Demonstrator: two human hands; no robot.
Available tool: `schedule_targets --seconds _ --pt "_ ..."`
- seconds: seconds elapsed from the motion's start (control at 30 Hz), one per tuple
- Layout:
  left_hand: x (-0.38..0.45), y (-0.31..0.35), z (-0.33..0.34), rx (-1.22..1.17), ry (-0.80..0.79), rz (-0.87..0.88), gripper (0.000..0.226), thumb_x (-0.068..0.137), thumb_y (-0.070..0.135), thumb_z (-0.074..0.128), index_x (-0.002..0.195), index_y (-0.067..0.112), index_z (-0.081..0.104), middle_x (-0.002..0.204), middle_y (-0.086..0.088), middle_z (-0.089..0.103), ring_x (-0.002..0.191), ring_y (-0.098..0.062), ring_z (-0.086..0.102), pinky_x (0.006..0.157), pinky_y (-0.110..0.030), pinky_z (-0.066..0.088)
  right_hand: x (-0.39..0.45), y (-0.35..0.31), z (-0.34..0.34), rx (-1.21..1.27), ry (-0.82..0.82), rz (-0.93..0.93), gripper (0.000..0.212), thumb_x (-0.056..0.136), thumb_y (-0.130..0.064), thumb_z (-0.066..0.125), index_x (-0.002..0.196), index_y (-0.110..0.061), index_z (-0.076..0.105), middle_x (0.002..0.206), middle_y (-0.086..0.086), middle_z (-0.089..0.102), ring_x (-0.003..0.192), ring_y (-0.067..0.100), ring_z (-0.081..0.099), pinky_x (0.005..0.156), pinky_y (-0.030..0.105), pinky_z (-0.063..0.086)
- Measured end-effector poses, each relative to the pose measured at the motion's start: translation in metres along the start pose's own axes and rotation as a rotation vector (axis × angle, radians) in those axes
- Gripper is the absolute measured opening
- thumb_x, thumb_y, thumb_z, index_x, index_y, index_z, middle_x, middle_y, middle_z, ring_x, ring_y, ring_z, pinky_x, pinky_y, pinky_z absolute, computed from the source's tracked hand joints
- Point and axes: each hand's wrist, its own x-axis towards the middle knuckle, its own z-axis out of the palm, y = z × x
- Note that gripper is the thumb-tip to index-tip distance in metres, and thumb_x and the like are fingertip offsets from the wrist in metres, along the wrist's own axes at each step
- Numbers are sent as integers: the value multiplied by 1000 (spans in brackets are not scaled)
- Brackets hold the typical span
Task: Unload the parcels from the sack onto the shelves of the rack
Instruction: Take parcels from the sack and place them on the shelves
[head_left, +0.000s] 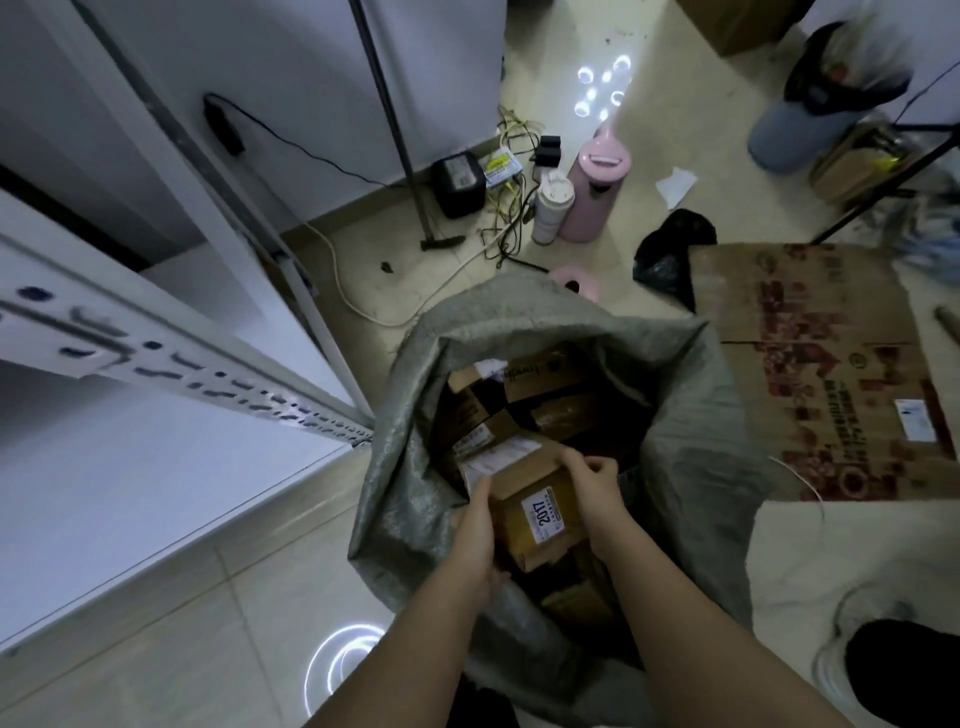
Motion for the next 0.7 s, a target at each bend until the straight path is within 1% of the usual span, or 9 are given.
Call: schedule_targets --seconds 0.1,0.17,0.23,0.27,0.33,0.4,0.5,0.6,0.7 --pt "-35 11 -3 39 35 38 73 78 66 59 134 20 47 117 -13 66 100 -32 66 77 -44 57 -34 -5 -13 71 -42 -62 41 92 -45 53 121 -22 36 111 9 54 97 26 58 73 36 49" --pt "-49 17 -10 108 31 31 83 73 68 63 136 18 44 121 -12 60 106 -33 60 88 -48 52 -57 -3 -21 111 -119 -87 52 85 -55 53 123 -21 43 116 8 57 102 26 58 80 39 50" --pt "-61 23 -18 157 -20 14 71 76 63 64 129 18 46 122 -10 55 112 -33 54 97 -51 46 -75 4 -28 162 -195 -63 64 74 -63 53 124 -23 55 119 9 63 107 28 60 89 44 50" --pt "-67 26 -22 183 -38 6 65 77 59 65 126 20 46 123 -10 53 115 -33 52 97 -50 45 -81 7 -31 182 -225 -57 61 75 -62 51 121 -24 60 118 8 66 108 28 61 93 47 49" --pt "-75 29 -29 274 -71 -4 75 68 60 72 127 23 45 128 -9 52 117 -31 51 94 -47 47 -86 11 -36 231 -263 -38 54 79 -57 50 117 -22 65 115 9 69 109 29 61 95 48 48" --pt "-75 28 -36 367 -76 47 94 50 61 82 129 24 46 125 -5 57 114 -27 55 94 -46 50 -87 10 -35 241 -266 -13 49 83 -50 50 119 -19 62 118 11 65 108 29 59 87 43 50" --pt "-68 25 -44 484 48 349 115 42 48 91 139 27 32 135 3 53 122 -19 52 101 -50 46 -88 1 -26 130 -156 -34 37 98 -27 45 134 -18 50 128 8 54 102 19 55 69 30 44" --pt "-68 22 -50 760 161 678 126 50 44 88 146 35 8 149 3 31 139 -17 31 113 -48 32 -87 -4 -15 125 -146 0 45 97 -37 50 139 -24 45 140 4 48 125 24 47 90 40 46" --pt "-70 20 -54 926 196 830 129 52 52 86 147 34 2 153 1 24 139 -17 29 112 -42 33 -87 -11 -8 200 -232 -2 53 92 -53 50 139 -30 45 141 -1 47 129 24 44 95 44 43"
